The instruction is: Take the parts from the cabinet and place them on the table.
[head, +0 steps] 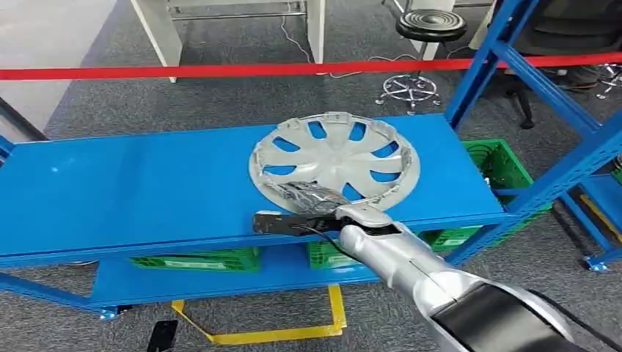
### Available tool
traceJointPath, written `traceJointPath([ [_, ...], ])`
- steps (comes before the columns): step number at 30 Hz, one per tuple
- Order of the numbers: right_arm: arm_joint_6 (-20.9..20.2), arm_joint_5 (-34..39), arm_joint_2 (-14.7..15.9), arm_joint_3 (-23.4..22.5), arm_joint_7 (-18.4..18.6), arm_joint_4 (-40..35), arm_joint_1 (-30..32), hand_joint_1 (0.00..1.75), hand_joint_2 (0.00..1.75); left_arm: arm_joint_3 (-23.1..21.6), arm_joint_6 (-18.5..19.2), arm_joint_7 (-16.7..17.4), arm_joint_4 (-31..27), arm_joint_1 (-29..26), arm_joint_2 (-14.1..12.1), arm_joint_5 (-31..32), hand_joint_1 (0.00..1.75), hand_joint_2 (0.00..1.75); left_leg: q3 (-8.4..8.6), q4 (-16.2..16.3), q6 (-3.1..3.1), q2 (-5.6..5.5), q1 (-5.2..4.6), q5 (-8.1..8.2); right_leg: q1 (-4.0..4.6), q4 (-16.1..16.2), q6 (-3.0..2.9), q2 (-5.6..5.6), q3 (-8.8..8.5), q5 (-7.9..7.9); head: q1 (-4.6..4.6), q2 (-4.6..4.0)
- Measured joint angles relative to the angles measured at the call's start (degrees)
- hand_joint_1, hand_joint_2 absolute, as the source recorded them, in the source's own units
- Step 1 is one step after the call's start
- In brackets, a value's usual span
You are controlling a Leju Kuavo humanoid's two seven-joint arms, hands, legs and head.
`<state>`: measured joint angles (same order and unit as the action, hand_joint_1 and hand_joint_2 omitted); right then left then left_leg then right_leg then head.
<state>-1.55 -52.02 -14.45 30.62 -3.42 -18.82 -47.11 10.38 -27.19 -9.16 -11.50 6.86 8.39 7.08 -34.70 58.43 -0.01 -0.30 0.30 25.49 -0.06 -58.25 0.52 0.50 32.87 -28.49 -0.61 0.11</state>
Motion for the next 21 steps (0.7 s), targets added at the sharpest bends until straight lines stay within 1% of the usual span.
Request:
traceJointPath([
  [2, -0.5, -0.3, 0.0, 0.0, 0.9, 0.3, -0.1, 0.0, 1.75, 0.1, 0.1, 0.1, 0.1, -0.2, 0.0, -0.4, 0.0, 0.0, 0.28, -0.2, -0.5, -0.03, 0.07, -0.29, 0.1, 0.1, -0.39, 0.02, -0.09, 0.21, 0.11, 0.0],
  [3, -1.0, -0.5, 0.0, 0.0, 1.3, 0.3, -0.2, 0.0, 1.75, 0.2, 0.1, 0.2, 0.1, -0.3, -0.1, -0.4, 0.0, 0.0, 0.13, 0.0, -0.75, -0.12, 0.08, 0.21, -0.51, 0.6, -0.89, -0.23, -0.5, 0.56, 0.09, 0.0],
  [4, -1.3, -0.7, 0.0, 0.0, 1.6, 0.4, -0.2, 0.0, 1.75, 0.3, 0.0, 0.2, 0.1, -0.4, -0.1, -0.5, 0.0, 0.0, -0.18, 1.3, -1.13, -0.06, -0.01, 1.31, -0.5, 0.7, -0.94, -0.38, -0.77, 0.56, -0.26, 0.0],
  [5, -1.5, -0.8, 0.0, 0.0, 1.8, 0.6, -0.2, 0.0, 1.75, 0.4, 0.0, 0.2, 0.1, -0.5, -0.1, -0.5, 0.0, 0.0, -1.56, 4.5, -1.39, -0.01, 0.09, 3.24, -0.53, 0.7, -1.25, -0.62, -0.85, 0.54, -0.5, 0.0],
  [6, -1.5, -0.8, 0.0, 0.1, 2.0, 0.7, -0.2, 0.0, 1.75, 0.5, 0.0, 0.2, 0.1, -0.6, -0.1, -0.5, 0.0, 0.0, -3.66, 9.2, -1.62, 0.01, 0.3, 5.53, -0.52, 0.7, -1.28, -0.72, -0.85, 0.52, -0.41, 0.0],
  [7, -1.5, -0.9, 0.0, 0.1, 2.1, 0.8, -0.2, 0.0, 1.75, 0.7, -0.1, 0.2, 0.2, -0.9, -0.1, -0.5, 0.0, 0.0, -5.66, 13.8, -1.8, 0.02, 0.38, 7.33, -0.52, 0.7, -1.3, -0.78, -0.83, 0.51, -0.39, 0.0],
  [8, -1.5, -1.0, 0.0, 0.1, 2.3, 0.9, -0.2, 0.0, 1.75, 0.9, -0.1, 0.2, 0.2, -1.2, -0.1, -0.6, 0.0, 0.0, -7.0, 17.0, -1.95, 0.02, 0.43, 8.14, -0.53, 0.7, -1.32, -0.77, -0.86, 0.5, -0.46, 0.0],
  [9, -1.6, -1.0, 0.0, 0.1, 2.5, 1.0, -0.2, 0.0, 1.75, 1.0, -0.2, 0.2, 0.2, -1.4, -0.1, -0.7, 0.0, 0.0, -6.99, 17.2, -2.04, 0.02, 0.53, 7.55, -0.57, 0.7, -1.32, -0.73, -0.93, 0.49, -0.42, 0.0],
  [10, -1.6, -1.1, 0.0, 0.1, 2.6, 1.1, -0.2, 0.0, 1.75, 1.1, -0.2, 0.1, 0.2, -1.6, -0.2, -0.8, 0.0, 0.0, -5.71, 14.7, -2.07, 0.02, 0.67, 5.61, -0.6, 0.7, -1.3, -0.64, -0.98, 0.49, -0.44, 0.0],
  [11, -1.6, -1.1, 0.0, 0.1, 2.7, 1.2, -0.3, 0.0, 1.75, 1.3, -0.2, 0.0, 0.2, -1.6, -0.2, -0.8, 0.0, 0.0, -3.41, 10.2, -2.04, 0.04, 0.81, 3.15, -0.65, 0.7, -1.25, -0.57, -1.1, 0.47, -0.42, 0.0],
  [12, -1.6, -1.2, 0.0, 0.0, 2.8, 1.2, -0.3, 0.0, 1.75, 1.3, -0.2, -0.2, 0.2, -1.6, -0.3, -0.8, 0.0, 0.0, -0.69, 4.9, -2.09, 0.07, 0.97, 0.88, -0.71, 0.7, -1.08, -0.54, -1.22, 0.41, -0.39, 0.0],
  [13, -1.7, -1.2, 0.0, 0.0, 3.0, 1.2, -0.3, 0.0, 1.75, 1.4, -0.2, -0.4, 0.2, -1.6, -0.3, -0.8, 0.0, 0.0, 1.36, 0.8, -2.21, 0.1, 1.14, 0.32, -0.68, 0.6, -0.82, -0.51, -1.26, 0.36, -0.44, 0.0],
  [14, -1.7, -1.3, 0.0, 0.0, 3.2, 1.3, -0.5, 0.0, 1.75, 1.4, -0.2, -0.5, 0.2, -1.4, -0.3, -0.9, 0.0, 0.0, 2.01, -0.6, -1.86, -0.02, 0.75, 1.02, -0.23, 0.3, -0.37, -0.14, -0.91, 0.17, -0.53, 0.0],
  [15, -1.6, -1.4, 0.0, 0.0, 3.4, 1.3, -0.5, 0.0, 1.75, 1.4, -0.2, -0.5, 0.2, -1.4, -0.3, -1.0, 0.0, 0.0, 1.8, -0.3, -1.48, 0.07, 0.73, 0.96, -0.29, 0.6, 0.03, 0.01, -0.9, 0.44, -0.33, 0.0],
  [16, -1.7, -1.4, 0.0, 0.0, 3.4, 1.4, -0.5, 0.0, 1.75, 1.4, -0.2, -0.6, 0.2, -1.4, -0.3, -1.1, 0.0, 0.0, 1.79, -0.3, -1.18, 0.08, 0.63, 0.97, -0.3, 0.8, 0.26, 0.07, -0.99, 0.54, -0.48, 0.0],
  [17, -1.7, -1.5, 0.0, 0.0, 3.6, 1.4, -0.4, 0.0, 1.75, 1.4, -0.2, -0.5, 0.2, -1.5, -0.4, -1.1, 0.0, 0.0, 1.8, -0.3, -0.76, 0.09, 0.48, 0.93, -0.48, 1.1, 0.63, 0.09, -1.14, 0.69, -0.39, 0.0],
  [18, -1.7, -1.6, 0.0, 0.0, 3.6, 1.4, -0.5, 0.0, 1.75, 1.4, -0.2, -0.6, 0.2, -1.5, -0.4, -1.1, 0.0, 0.0, 1.89, -0.7, -0.18, 0.17, 0.71, 0.54, -0.54, 1.0, 1.06, 0.11, -0.72, 0.5, -0.48, 0.0],
  [19, -1.6, -1.6, 0.1, 0.0, 3.7, 1.4, -0.5, 0.0, 1.75, 1.5, -0.3, -0.6, 0.2, -1.4, -0.4, -1.1, 0.0, 0.0, 1.88, -0.9, 0.24, 0.39, 0.79, 0.36, -0.59, 0.1, 1.26, -0.02, -0.25, -0.4, -0.33, 0.0],
  [20, -1.7, -1.7, 0.1, 0.0, 3.8, 1.4, -0.5, 0.0, 1.75, 1.5, -0.3, -0.6, 0.2, -1.4, -0.5, -1.1, 0.0, 0.0, 1.74, -0.9, 0.71, 0.4, 0.75, 0.31, -0.56, -2.6, 1.3, -0.12, 1.05, -2.3, -0.04, 0.0],
  [21, -1.7, -1.7, 0.2, 0.0, 3.8, 1.5, -0.4, 0.0, 1.75, 1.5, -0.3, -0.7, 0.2, -1.5, -0.5, -1.1, 0.0, 0.0, 1.58, -0.9, 0.82, 0.41, 0.67, 0.27, -0.55, -7.3, 1.3, -0.1, 3.25, -4.66, 0.0, 0.0],
])
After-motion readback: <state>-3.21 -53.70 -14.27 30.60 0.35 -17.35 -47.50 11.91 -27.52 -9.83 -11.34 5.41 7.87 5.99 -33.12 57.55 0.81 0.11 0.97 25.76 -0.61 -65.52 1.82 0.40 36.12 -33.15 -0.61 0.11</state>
